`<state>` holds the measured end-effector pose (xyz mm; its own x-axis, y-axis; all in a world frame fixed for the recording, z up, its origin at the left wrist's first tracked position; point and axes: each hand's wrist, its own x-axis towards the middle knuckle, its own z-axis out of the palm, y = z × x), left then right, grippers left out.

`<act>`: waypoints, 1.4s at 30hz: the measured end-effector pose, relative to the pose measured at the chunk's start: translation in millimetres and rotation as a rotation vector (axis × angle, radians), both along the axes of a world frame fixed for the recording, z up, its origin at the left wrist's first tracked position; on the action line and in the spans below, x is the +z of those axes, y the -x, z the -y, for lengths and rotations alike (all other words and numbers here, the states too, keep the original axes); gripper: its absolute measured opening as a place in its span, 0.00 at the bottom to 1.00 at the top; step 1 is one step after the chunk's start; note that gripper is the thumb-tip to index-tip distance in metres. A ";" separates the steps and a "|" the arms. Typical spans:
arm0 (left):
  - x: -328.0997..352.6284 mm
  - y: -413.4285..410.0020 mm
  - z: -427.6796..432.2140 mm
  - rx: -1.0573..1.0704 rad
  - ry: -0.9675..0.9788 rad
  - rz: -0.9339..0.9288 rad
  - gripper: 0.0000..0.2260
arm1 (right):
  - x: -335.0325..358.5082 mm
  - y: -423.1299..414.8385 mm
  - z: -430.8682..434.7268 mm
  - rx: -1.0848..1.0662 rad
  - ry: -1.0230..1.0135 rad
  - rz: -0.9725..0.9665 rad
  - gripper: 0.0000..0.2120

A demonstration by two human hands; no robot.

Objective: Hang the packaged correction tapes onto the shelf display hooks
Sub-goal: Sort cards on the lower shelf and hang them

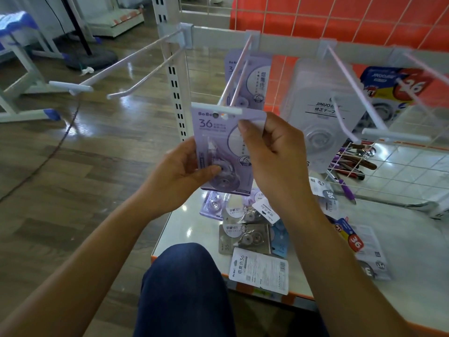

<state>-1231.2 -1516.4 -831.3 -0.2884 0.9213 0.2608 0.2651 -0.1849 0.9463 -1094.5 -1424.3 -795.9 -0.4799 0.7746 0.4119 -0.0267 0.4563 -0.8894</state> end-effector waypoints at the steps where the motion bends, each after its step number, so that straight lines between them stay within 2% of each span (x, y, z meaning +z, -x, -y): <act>1: -1.5 2.3 -3.5 0.004 0.007 0.002 0.13 | -0.6 2.9 -3.9 -0.015 -0.002 0.029 0.06; 4: -3.2 8.6 -20.4 0.000 0.000 -0.019 0.12 | 1.7 13.5 -19.5 -0.075 -0.003 0.094 0.14; 6: -2.6 15.9 -40.7 0.010 0.003 -0.048 0.12 | 2.8 23.5 -34.9 -0.138 -0.014 0.125 0.12; 8: -4.3 28.8 -69.7 0.035 0.043 -0.102 0.06 | 4.8 37.2 -52.8 -0.220 -0.039 0.148 0.12; 10: -8.2 46.3 -99.8 0.114 0.087 -0.181 0.03 | 7.3 52.9 -70.6 -0.289 -0.050 0.152 0.07; 13: -19.8 72.1 -141.0 0.232 0.156 -0.345 0.07 | 11.3 75.4 -94.3 -0.394 -0.030 0.233 0.13; 16: -24.9 85.3 -168.1 0.302 0.178 -0.519 0.11 | 12.2 89.0 -113.0 -0.418 0.013 0.250 0.14; 18: -26.6 89.6 -175.8 0.298 0.224 -0.525 0.12 | 12.0 92.3 -119.4 -0.435 0.011 0.268 0.14; 20: -33.7 93.3 -181.3 0.267 0.251 -0.439 0.13 | 8.5 93.2 -121.9 -0.440 0.033 0.274 0.14; 22: -32.4 83.9 -178.8 0.279 0.277 -0.378 0.20 | 0.1 92.8 -118.7 -0.438 0.078 0.268 0.16; 25: -38.4 53.5 -162.0 0.382 0.385 -0.454 0.17 | -29.6 87.4 -108.5 -0.400 0.145 0.285 0.18; 27: -57.3 35.6 -146.7 0.417 0.486 -0.542 0.20 | -59.0 77.1 -96.9 -0.387 0.139 0.370 0.19; 29: -82.0 21.8 -135.6 0.366 0.629 -0.645 0.22 | -92.3 61.9 -82.0 -0.375 0.101 0.467 0.19; 31: -107.9 4.2 -124.3 0.256 0.802 -0.715 0.18 | -127.2 44.3 -64.3 -0.317 0.100 0.550 0.20; 33: -134.5 -17.4 -111.2 0.150 0.902 -0.768 0.15 | -163.5 25.0 -44.7 -0.245 0.132 0.629 0.20; 35: -162.0 -35.9 -98.2 0.034 0.992 -0.794 0.16 | -197.8 4.4 -25.1 -0.207 0.143 0.712 0.20; 39: -200.7 -63.8 -76.4 -0.209 1.104 -0.837 0.17 | -251.5 -32.6 6.8 -0.161 0.188 0.862 0.20; 42: -217.4 -79.2 -60.6 -0.390 1.147 -0.868 0.20 | -280.0 -54.2 22.7 -0.101 0.198 1.016 0.28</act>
<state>-1152.1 -1455.9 -1048.6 -0.1201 0.7191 -0.6845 0.9182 0.3425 0.1987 -1040.3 -1447.0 -1075.9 -0.4588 0.8403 -0.2888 0.8071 0.2582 -0.5309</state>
